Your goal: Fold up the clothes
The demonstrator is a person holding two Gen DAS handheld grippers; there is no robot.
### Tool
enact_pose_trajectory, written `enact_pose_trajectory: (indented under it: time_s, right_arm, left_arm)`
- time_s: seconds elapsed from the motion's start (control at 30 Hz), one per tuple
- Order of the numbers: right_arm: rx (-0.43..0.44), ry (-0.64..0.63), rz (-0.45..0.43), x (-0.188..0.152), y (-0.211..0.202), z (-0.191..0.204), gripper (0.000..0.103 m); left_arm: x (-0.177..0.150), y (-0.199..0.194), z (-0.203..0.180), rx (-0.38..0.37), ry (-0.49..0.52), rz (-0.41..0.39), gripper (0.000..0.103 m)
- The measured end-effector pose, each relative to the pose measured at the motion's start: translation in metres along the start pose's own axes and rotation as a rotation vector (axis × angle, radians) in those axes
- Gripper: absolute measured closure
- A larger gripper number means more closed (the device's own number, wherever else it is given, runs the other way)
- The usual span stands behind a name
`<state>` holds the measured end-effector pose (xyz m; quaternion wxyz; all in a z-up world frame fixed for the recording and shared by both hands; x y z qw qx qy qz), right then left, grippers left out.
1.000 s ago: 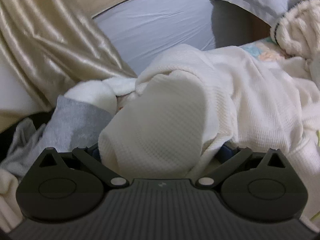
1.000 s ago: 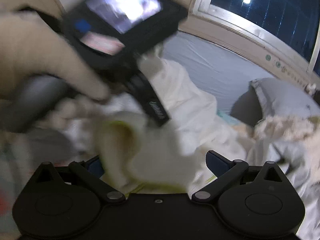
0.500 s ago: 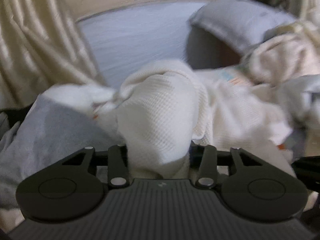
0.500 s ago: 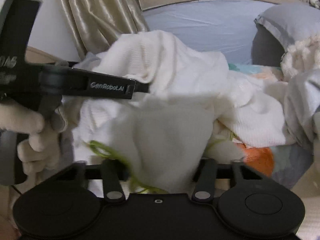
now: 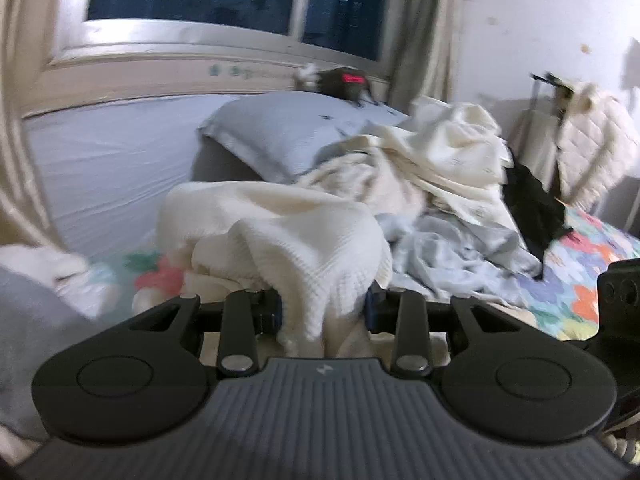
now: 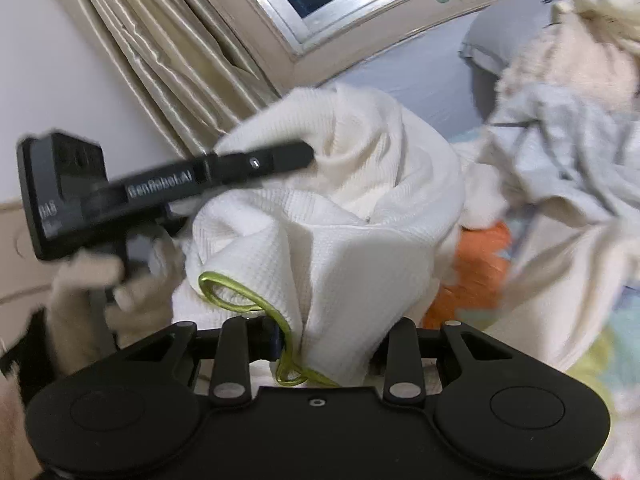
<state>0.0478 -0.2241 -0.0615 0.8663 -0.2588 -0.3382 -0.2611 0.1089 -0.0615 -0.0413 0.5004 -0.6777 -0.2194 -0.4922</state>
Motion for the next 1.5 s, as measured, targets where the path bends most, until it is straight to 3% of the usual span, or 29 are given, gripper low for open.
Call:
enact_pose_trajectory:
  time_s: [0.03, 0.07, 0.1, 0.13, 0.17, 0.2, 0.27, 0.33, 0.4, 0.5, 0.63, 0.77, 0.9, 1.03, 1.07, 1.2, 1.33, 1.5]
  right_arm:
    - [-0.025, 0.004, 0.007, -0.001, -0.004, -0.006, 0.066]
    - [-0.05, 0.01, 0.013, -0.003, -0.008, -0.013, 0.066]
    - [-0.078, 0.028, 0.012, -0.003, -0.012, -0.021, 0.066]
    - [-0.103, 0.033, 0.011, -0.003, -0.012, -0.032, 0.066]
    - [-0.127, 0.036, 0.011, -0.003, -0.012, -0.041, 0.066]
    - [-0.144, 0.032, 0.017, -0.005, -0.011, -0.044, 0.066]
    - [-0.167, 0.038, 0.02, -0.007, -0.01, -0.053, 0.066]
    - [-0.182, 0.055, 0.017, -0.008, -0.008, -0.064, 0.066]
    - [-0.188, 0.071, 0.012, -0.01, -0.011, -0.067, 0.066]
    - [-0.185, 0.084, 0.009, -0.011, -0.016, -0.066, 0.066]
    - [-0.172, 0.084, 0.01, -0.006, -0.032, -0.059, 0.066]
    - [-0.142, 0.086, -0.022, -0.015, -0.062, -0.032, 0.066]
    - [-0.176, 0.063, 0.006, -0.055, -0.104, -0.001, 0.066]
    - [-0.219, 0.113, -0.109, -0.069, -0.164, -0.001, 0.066]
    - [-0.228, 0.124, -0.14, -0.069, -0.177, -0.002, 0.066]
    - [-0.26, 0.019, -0.204, -0.054, -0.22, 0.016, 0.066]
    - [-0.266, -0.095, -0.3, -0.027, -0.258, 0.047, 0.066]
    - [-0.36, -0.208, -0.389, -0.002, -0.305, 0.082, 0.067]
  left_arm:
    - [-0.002, 0.005, -0.004, 0.008, 0.018, 0.017, 0.065]
    - [-0.008, 0.015, -0.007, 0.032, 0.037, 0.056, 0.051]
    - [-0.016, 0.026, -0.006, 0.073, 0.051, 0.107, 0.022]
    - [-0.023, 0.037, -0.005, 0.116, 0.061, 0.158, 0.008]
    - [-0.031, 0.048, 0.0, 0.163, 0.061, 0.204, 0.0]
    - [-0.037, 0.057, 0.003, 0.198, 0.062, 0.241, 0.0]
    - [-0.04, 0.057, -0.006, 0.182, 0.062, 0.25, 0.0]
    - [-0.044, 0.057, -0.014, 0.165, 0.062, 0.26, 0.013]
    - [-0.047, 0.056, -0.023, 0.149, 0.062, 0.269, 0.044]
    - [-0.052, 0.056, -0.036, 0.124, 0.062, 0.284, 0.056]
    - [-0.059, 0.054, -0.054, 0.085, 0.064, 0.299, 0.06]
    - [-0.058, 0.023, -0.083, -0.068, 0.104, 0.255, 0.064]
    - [-0.058, -0.008, -0.113, -0.221, 0.146, 0.214, 0.063]
    - [-0.061, -0.035, -0.169, -0.353, 0.234, 0.215, 0.064]
    - [-0.061, -0.043, -0.182, -0.377, 0.257, 0.205, 0.07]
    - [-0.051, -0.083, -0.227, -0.403, 0.391, 0.154, 0.074]
    - [-0.028, -0.113, -0.247, -0.387, 0.372, 0.103, 0.074]
    - [0.003, -0.145, -0.285, -0.433, 0.381, 0.071, 0.077]
Point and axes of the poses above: each gripper's, at about its wrist camera, not at the fingertips, and y roughly the way its jaws point, z to its left, x to its top, the point moved 7 cm from there along y, roughly the way its jaws point, and after that the axes turned 14 degrees about x, right-handed, at the moved point
